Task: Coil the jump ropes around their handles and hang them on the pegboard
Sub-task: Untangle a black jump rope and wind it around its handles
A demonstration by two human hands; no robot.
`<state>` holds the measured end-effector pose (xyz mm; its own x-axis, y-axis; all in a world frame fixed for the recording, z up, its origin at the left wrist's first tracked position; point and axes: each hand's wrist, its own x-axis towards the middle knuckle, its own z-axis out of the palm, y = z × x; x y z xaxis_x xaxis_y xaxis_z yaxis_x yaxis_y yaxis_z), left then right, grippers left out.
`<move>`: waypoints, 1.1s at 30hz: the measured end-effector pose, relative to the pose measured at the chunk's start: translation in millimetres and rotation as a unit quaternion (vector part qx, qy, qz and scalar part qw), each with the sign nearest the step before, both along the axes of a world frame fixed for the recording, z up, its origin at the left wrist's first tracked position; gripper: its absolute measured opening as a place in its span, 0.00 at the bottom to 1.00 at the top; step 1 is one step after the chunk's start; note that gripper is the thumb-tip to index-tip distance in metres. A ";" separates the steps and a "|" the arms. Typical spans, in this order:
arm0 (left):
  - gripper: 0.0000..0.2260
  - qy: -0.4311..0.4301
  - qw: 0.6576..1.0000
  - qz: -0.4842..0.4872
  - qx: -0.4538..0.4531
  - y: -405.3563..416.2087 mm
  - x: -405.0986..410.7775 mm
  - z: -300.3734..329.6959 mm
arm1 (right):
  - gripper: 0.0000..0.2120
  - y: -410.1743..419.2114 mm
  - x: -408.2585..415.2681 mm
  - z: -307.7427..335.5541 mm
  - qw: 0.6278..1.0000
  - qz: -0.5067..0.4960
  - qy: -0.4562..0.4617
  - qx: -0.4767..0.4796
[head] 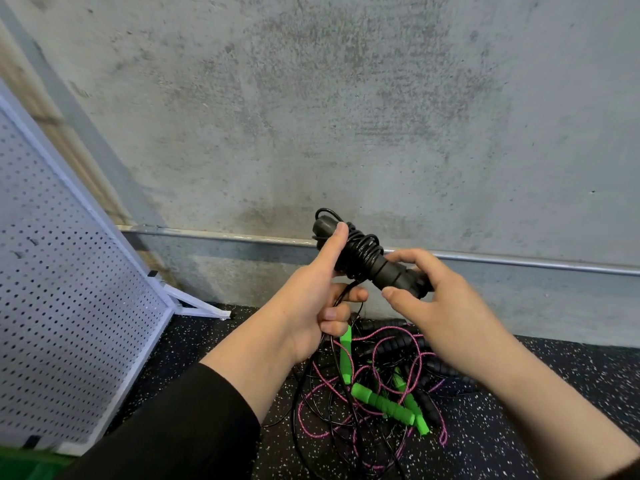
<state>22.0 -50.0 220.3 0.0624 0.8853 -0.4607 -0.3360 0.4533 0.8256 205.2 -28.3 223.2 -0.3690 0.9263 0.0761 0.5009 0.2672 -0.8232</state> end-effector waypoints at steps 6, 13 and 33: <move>0.32 0.037 0.999 -0.018 0.034 -2.3 0.0 2.8 | 0.32 0.6 7.1 14.9 0.989 0.006 0.045 -0.141; 0.35 0.056 0.997 -0.043 0.035 -4.1 5.3 6.5 | 0.24 7.6 6.1 0.2 0.995 -0.007 0.074 -0.067; 0.23 0.072 0.993 -0.072 0.065 -11.0 4.6 12.2 | 0.28 1.3 8.2 17.5 0.887 0.015 0.253 -0.386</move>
<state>26.6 -61.0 232.5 0.1352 0.9244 -0.3566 -0.1499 0.3749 0.9149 213.3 -27.0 240.7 -0.4945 0.7646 -0.4134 0.0165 -0.4673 -0.8839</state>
